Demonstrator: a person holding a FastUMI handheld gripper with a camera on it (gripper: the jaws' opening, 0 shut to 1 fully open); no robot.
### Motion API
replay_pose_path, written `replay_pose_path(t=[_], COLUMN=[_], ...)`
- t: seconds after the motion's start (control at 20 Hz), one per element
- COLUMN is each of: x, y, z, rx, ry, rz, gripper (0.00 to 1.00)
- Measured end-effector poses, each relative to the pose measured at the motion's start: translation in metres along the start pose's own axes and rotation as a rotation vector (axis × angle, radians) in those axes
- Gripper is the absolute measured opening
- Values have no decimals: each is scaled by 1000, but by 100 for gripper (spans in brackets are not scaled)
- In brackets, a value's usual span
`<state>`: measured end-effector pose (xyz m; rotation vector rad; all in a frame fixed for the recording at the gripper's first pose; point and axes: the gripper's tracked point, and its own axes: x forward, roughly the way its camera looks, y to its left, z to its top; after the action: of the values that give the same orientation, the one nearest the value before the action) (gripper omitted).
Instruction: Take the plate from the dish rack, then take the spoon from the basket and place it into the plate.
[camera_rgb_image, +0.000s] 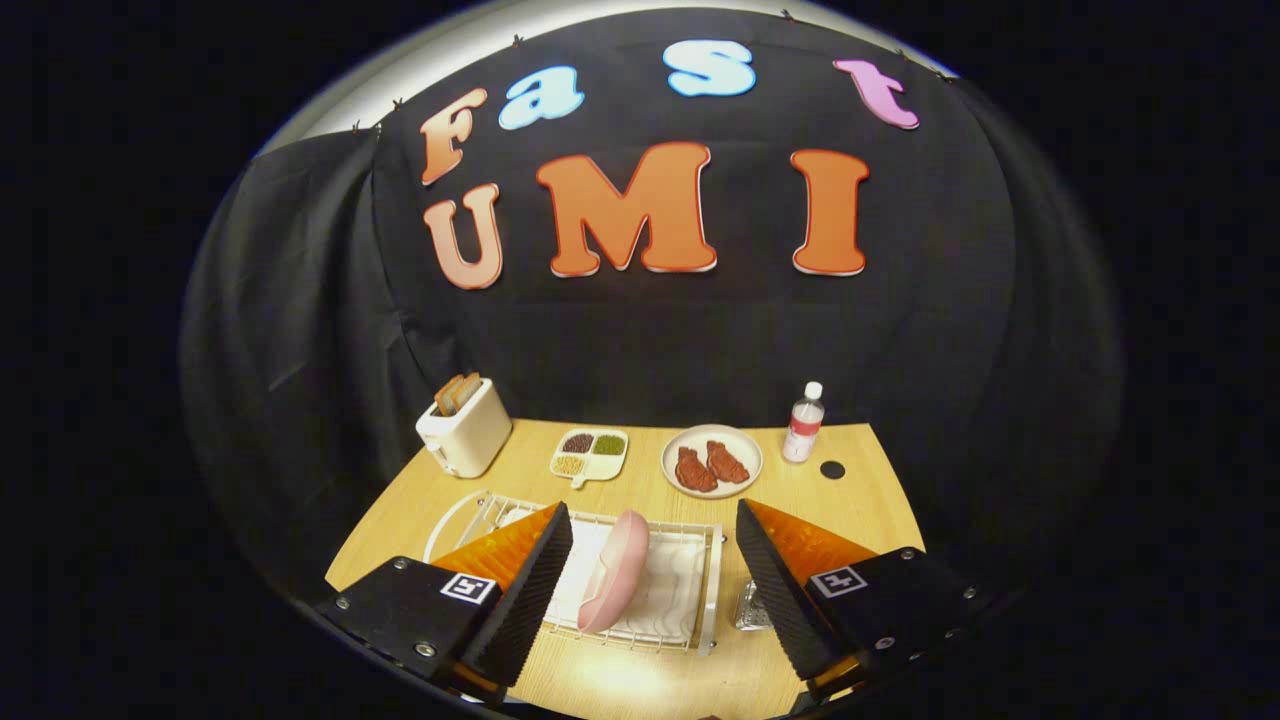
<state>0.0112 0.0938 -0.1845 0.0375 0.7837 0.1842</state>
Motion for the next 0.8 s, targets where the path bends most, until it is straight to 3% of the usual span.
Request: replay_pose_path(t=[0.3, 0.8], x=[45, 111], y=[18, 23], z=[-46, -99], rx=[-57, -20], ry=[234, 574], rz=[31, 5], gripper=[96, 89])
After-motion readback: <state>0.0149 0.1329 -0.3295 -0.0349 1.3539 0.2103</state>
